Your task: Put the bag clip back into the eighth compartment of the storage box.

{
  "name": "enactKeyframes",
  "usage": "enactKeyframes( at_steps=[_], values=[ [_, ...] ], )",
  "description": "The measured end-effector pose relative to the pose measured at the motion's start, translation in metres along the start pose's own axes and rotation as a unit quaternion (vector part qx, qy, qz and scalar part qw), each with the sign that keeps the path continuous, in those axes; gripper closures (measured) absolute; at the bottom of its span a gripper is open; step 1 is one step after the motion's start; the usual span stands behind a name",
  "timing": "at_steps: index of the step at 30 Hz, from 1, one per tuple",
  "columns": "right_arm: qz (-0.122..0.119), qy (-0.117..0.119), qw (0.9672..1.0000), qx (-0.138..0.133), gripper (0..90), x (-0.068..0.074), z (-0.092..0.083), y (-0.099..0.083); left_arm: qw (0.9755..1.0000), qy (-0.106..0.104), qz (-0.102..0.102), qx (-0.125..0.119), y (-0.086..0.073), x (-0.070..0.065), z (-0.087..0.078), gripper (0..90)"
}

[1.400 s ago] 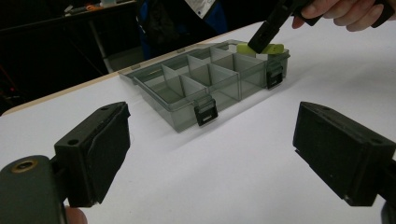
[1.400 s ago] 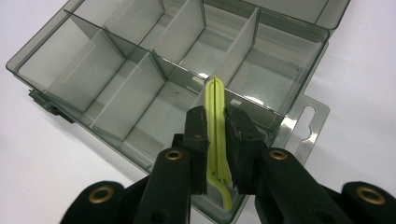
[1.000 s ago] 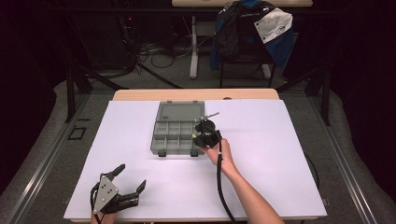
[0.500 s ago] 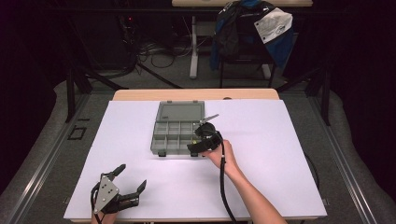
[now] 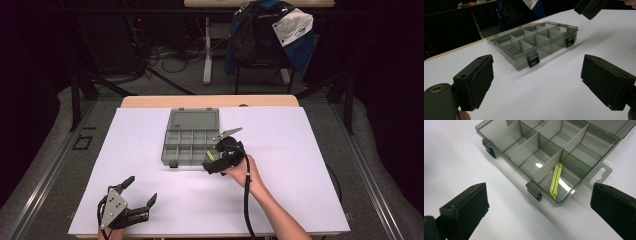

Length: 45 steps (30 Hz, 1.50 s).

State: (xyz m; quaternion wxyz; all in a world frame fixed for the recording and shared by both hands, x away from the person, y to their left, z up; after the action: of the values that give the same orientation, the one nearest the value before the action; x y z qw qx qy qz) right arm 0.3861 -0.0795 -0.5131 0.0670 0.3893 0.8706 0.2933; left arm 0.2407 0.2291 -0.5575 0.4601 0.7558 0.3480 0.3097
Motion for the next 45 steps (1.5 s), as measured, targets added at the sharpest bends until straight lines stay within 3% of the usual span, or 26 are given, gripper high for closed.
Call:
enactKeyframes(
  at_steps=[9, 19, 39, 45],
  values=[
    [-0.03, 0.003, 0.9994, -0.016, 0.0, 0.006, -0.015, -0.017, 1.0, -0.001, 0.0, -0.001, 0.0, -0.001, 0.001, 11.0],
    [-0.049, -0.002, 0.9976, -0.049, 0.0, 0.001, -0.037, -0.045, 1.0, -0.003, 0.001, 0.0, 0.001, -0.001, 0.001, 11.0],
    [-0.05, -0.01, 0.9955, -0.08, 0.0, -0.008, -0.06, -0.106, 1.0, -0.001, 0.002, 0.0, 0.001, -0.001, 0.001, 10.9],
    [-0.047, -0.016, 0.9961, -0.073, 0.0, -0.012, -0.064, -0.124, 1.0, -0.005, 0.001, 0.003, 0.0, -0.002, 0.002, 10.9]
  ],
)
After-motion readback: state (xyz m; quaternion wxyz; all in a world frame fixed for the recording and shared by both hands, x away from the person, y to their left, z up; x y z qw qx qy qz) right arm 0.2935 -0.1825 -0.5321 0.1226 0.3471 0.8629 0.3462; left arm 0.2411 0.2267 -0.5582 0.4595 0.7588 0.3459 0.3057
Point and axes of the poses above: each handheld gripper's, and its own axes: z roughly forward along the jaws, y roughly out of its top, x roughly to its left, the point moved 2 cm from there along z, roughly forward along the jaws, and after that the axes turned 8 degrees about x, right-handed, at the moved point
